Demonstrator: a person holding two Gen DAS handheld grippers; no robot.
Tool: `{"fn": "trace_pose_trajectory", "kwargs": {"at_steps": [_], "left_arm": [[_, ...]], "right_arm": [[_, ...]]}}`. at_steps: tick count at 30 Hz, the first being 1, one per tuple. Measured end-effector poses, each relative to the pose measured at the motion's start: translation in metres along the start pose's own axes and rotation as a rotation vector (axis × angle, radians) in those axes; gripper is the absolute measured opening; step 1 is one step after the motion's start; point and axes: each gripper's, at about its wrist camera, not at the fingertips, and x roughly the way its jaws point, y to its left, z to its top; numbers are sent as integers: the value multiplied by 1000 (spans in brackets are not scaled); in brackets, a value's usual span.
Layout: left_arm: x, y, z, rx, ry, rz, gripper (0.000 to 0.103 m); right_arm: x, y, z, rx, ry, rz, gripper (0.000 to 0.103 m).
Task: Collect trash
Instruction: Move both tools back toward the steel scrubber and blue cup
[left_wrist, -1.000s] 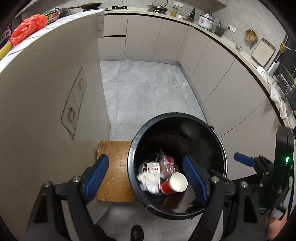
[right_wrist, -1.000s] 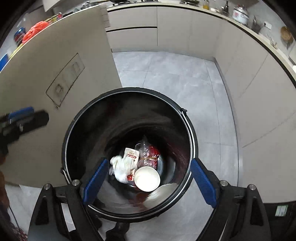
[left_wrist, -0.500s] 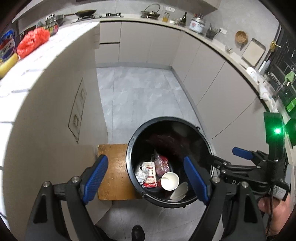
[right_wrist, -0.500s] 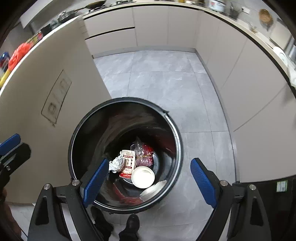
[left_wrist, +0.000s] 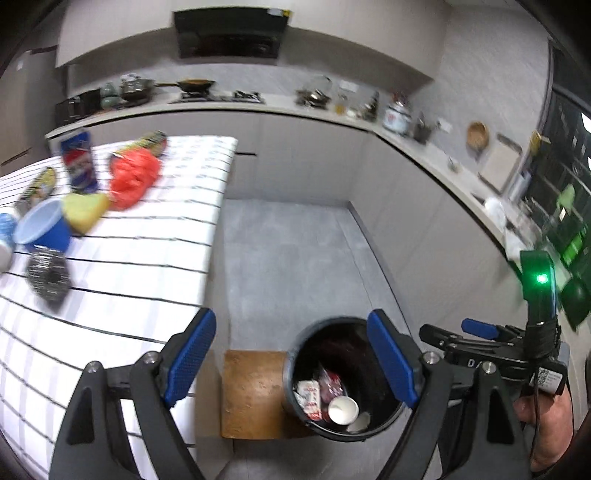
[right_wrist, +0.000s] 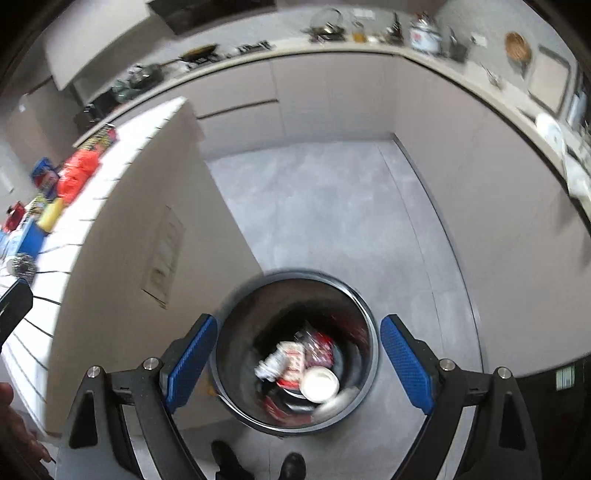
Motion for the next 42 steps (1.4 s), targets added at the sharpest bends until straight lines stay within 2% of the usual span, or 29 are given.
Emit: {"fn": "trace_pose_trajectory", "kwargs": {"at_steps": [5,13,18,22,26,29,37,42], "left_arm": [[-22,51,1,-62,-36,100,85],[-59,141,-12,-174,-61,246,87],[-75,194,-27,-216,-45,332,87],[-86,231,-37,-283,-52,349,97],[-93,260,-40,-307,-56,372,100],[-91,282,-38,-328,-34,362,100],[-80,319,-25,-285,2,335,100],[-68,333,-16,-254,15,309,100]], "right_arm": [[-3,55,18,-82,-14,78,103],[-3,146,24,-184,-88,143,103],[-4,204,26,-268,-91,157,103],[-9,240,27,-280,-97,209,103],[-10,280,25,-329,-97,230,103],[-8,308,22,-362,-96,250,103],[7,377,15,-435,-80,267,103],[28,398,17,-433,-58,255,102]]}}
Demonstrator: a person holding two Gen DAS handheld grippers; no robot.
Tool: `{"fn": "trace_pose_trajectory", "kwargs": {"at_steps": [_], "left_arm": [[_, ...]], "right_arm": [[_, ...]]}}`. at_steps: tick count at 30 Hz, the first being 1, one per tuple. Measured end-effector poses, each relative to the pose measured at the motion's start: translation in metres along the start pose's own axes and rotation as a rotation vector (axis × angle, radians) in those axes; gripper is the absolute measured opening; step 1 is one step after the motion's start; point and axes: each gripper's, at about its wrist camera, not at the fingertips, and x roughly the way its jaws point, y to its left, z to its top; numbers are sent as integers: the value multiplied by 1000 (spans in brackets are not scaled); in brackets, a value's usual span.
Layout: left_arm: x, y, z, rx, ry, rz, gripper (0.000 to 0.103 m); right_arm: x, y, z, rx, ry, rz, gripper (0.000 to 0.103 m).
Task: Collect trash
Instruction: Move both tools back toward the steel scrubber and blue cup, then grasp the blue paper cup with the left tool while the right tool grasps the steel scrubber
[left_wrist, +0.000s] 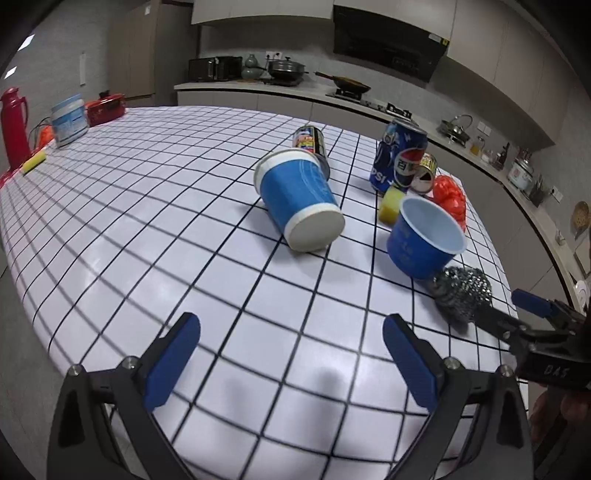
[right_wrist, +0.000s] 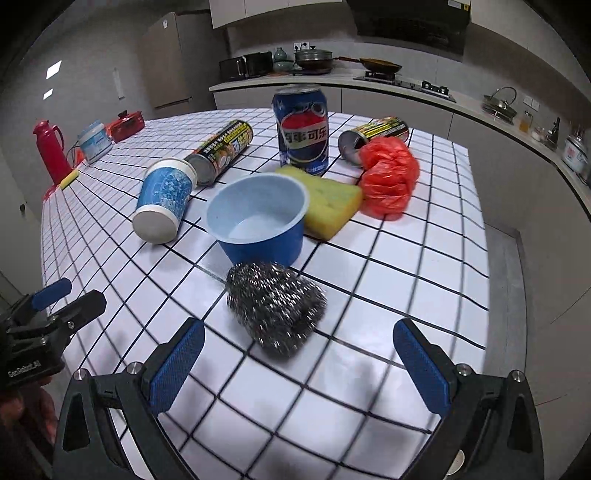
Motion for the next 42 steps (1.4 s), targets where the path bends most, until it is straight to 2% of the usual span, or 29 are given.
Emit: {"fn": "trace_pose_trajectory", "kwargs": {"at_steps": [3,5,6,13,23,24,28,30,33,34,36,38,42], "left_arm": [[8,1,7,26,9,-23,100],[15,0,13,39,14,-40,100],[18,-1,15,46,15,-47,100],[38,-9,35,60,6,-83,100],[79,-10,71,20,21,-50,98],[82,-8,73,11,28,-48,95],[84,6,72,-19,48,-97,63],[78,12,69,-21,38,-109,61],[71,16,65,-9,31,-106,61],[70,16,64,-8,34,-108,62],[69,17,63,-8,42,-105,62],[69,17,64,-6,44,-102,63],[76,16,70,7,46,-64,75]], "right_arm": [[16,3,3,7,25,6,84],[24,2,4,16,49,15,64],[27,0,3,26,56,17,60],[24,-29,3,128,39,-35,58],[36,-45,15,170,43,-62,57],[37,-46,16,173,45,-60,57],[38,-44,17,172,49,-38,54],[37,-42,17,163,50,-33,54],[37,-40,17,155,50,-32,54],[38,-39,17,146,51,-40,56],[42,-37,20,116,61,-74,69],[44,-35,21,97,60,-73,71],[46,-38,23,104,56,-61,71]]}}
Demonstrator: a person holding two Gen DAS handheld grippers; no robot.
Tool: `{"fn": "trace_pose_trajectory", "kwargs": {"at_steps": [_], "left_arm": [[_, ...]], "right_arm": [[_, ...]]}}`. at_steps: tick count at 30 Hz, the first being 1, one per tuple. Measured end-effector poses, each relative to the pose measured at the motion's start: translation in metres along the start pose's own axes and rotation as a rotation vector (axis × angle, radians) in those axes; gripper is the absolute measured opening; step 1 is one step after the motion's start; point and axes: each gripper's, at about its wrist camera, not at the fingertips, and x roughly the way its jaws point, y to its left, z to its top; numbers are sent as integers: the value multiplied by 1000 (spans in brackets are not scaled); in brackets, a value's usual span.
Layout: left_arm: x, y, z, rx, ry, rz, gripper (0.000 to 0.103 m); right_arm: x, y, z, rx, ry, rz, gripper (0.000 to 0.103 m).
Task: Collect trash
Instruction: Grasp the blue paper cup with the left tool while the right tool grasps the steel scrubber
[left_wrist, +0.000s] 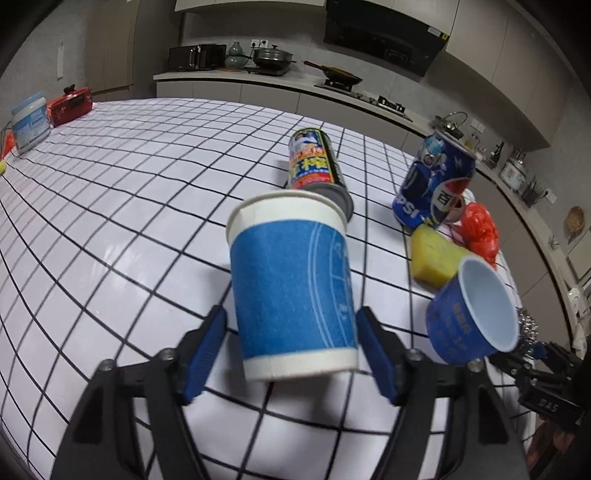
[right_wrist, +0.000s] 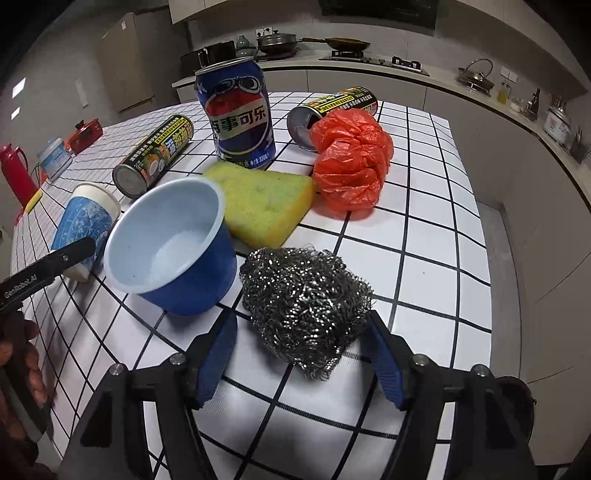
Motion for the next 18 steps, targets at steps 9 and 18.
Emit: {"fn": "trace_pose_trajectory", "kwargs": {"at_steps": [9,18], "left_arm": [[-7,3,-3,2,-32,-33,61],[-29,-17,-17,51,-56,-41,61]], "right_arm": [[-6,-3,-2,26,-7,35,44],[-24,-8,-9,46,-46,43,43]]}}
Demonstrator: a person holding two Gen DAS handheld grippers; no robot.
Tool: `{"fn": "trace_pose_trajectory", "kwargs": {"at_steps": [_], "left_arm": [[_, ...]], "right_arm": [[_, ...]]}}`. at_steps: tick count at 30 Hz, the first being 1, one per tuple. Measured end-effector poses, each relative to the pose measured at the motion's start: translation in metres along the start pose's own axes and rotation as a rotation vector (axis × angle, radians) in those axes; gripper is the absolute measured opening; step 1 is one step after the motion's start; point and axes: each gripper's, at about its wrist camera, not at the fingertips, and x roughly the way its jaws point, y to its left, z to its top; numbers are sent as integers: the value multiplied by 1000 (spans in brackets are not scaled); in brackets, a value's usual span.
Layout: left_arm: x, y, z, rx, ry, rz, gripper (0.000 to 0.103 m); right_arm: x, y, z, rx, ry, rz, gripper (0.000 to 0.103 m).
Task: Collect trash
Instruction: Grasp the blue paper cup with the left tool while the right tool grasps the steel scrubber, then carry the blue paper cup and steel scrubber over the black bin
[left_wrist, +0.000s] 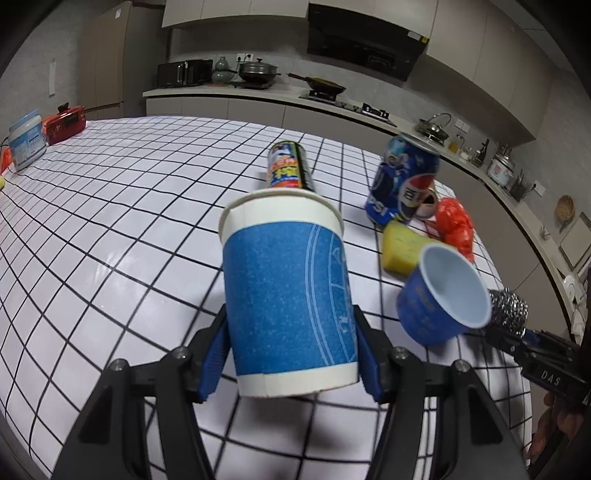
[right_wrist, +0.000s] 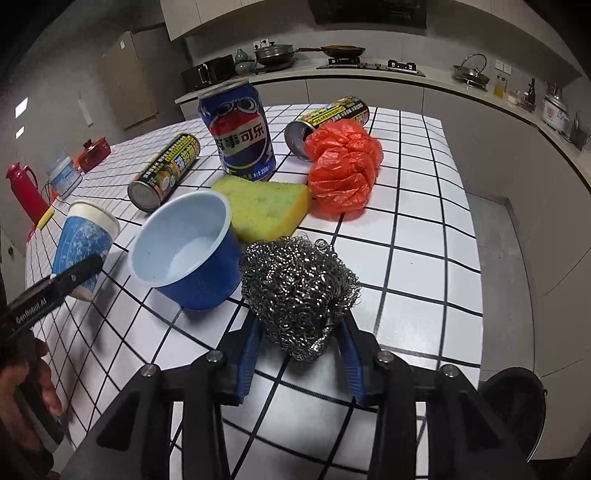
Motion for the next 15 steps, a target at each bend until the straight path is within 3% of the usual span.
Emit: {"fn": "trace_pose_trajectory", "kwargs": {"at_steps": [15], "left_arm": [[-36,-62,-29,41,-26,-35,61]], "right_arm": [[-60,-31,-22,10,-73,17,42]]}}
